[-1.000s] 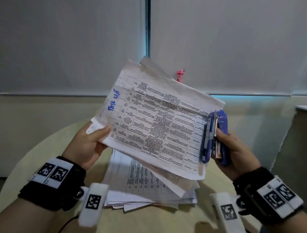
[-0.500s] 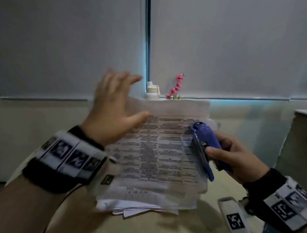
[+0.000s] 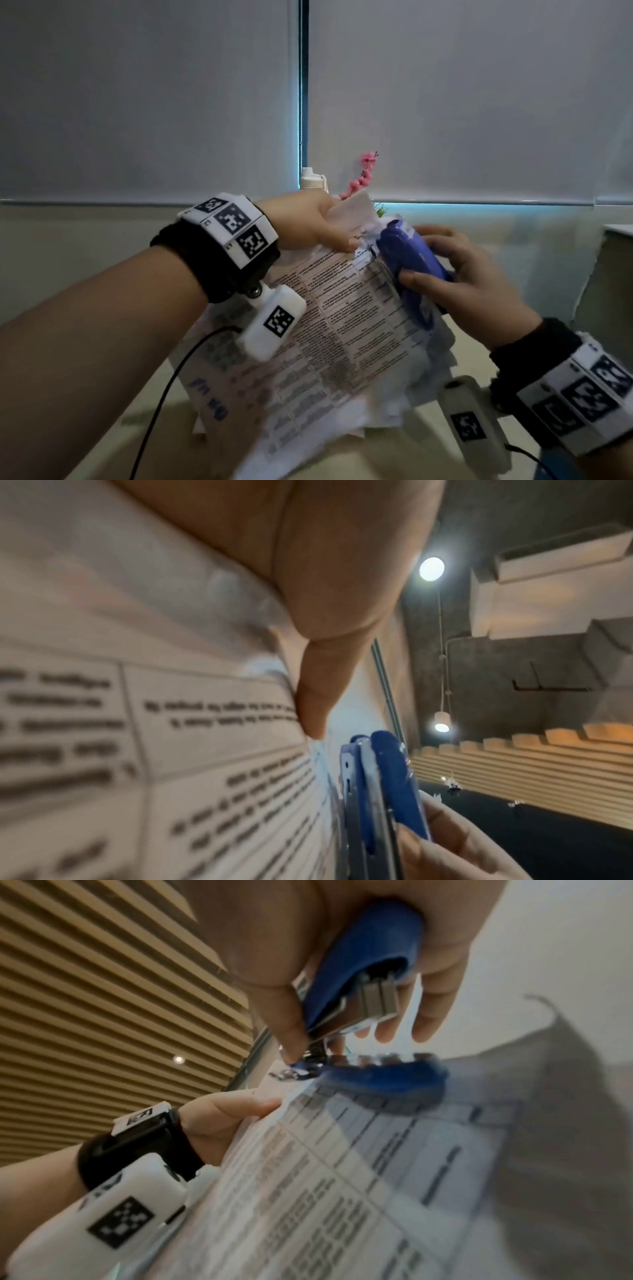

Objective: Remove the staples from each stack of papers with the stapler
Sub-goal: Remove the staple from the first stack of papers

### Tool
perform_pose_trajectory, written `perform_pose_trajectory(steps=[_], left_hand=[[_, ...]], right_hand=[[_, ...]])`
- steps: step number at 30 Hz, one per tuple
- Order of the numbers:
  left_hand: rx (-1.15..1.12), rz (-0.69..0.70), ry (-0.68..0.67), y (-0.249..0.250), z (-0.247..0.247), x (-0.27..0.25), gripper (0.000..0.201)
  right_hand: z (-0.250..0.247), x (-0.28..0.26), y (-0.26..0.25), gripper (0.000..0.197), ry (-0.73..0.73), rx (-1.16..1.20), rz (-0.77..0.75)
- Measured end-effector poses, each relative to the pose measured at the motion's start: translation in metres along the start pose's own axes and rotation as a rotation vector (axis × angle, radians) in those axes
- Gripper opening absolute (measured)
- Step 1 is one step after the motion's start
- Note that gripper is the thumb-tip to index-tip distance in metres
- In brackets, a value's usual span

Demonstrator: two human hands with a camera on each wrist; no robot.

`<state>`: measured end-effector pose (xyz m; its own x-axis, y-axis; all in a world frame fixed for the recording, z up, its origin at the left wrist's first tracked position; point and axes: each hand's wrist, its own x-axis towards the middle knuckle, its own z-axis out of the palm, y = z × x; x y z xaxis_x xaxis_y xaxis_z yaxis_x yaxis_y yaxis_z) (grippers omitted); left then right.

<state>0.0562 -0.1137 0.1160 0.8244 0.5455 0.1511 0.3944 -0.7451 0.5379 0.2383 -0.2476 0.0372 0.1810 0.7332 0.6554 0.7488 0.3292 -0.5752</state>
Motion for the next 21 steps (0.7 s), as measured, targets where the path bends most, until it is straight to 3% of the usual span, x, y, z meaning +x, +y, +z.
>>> perform_pose_trajectory(steps=[3, 6, 8, 13, 18, 21], left_hand=[[-0.153, -0.035, 0.012, -0.005, 0.001, -0.005, 0.037], [-0.368, -0.080, 0.015, -0.011, 0.002, -0.009, 0.013], [-0.461, -0.090, 0.030, -0.014, 0.004, -0.011, 0.011], [-0.626, -0.067, 0.059, -0.025, 0.010, -0.013, 0.015], [-0.670, -0.031, 0.099, -0.026, 0.014, -0.012, 0.010], [-0.642, 0.005, 0.122, -0.029, 0.016, -0.014, 0.023]], right_hand=[[0.001, 0.000, -0.001, 0.030, 0.145, -0.175, 0.005], [0.001, -0.003, 0.001, 0.035, 0.199, -0.235, 0.029], [0.000, -0.005, 0.002, 0.036, 0.201, -0.245, 0.044], [0.005, -0.007, 0.002, 0.029, 0.139, -0.249, 0.051], [0.010, -0.005, 0.000, 0.029, -0.128, 0.114, 0.111], [0.014, -0.001, 0.006, 0.029, -0.068, 0.123, 0.136]])
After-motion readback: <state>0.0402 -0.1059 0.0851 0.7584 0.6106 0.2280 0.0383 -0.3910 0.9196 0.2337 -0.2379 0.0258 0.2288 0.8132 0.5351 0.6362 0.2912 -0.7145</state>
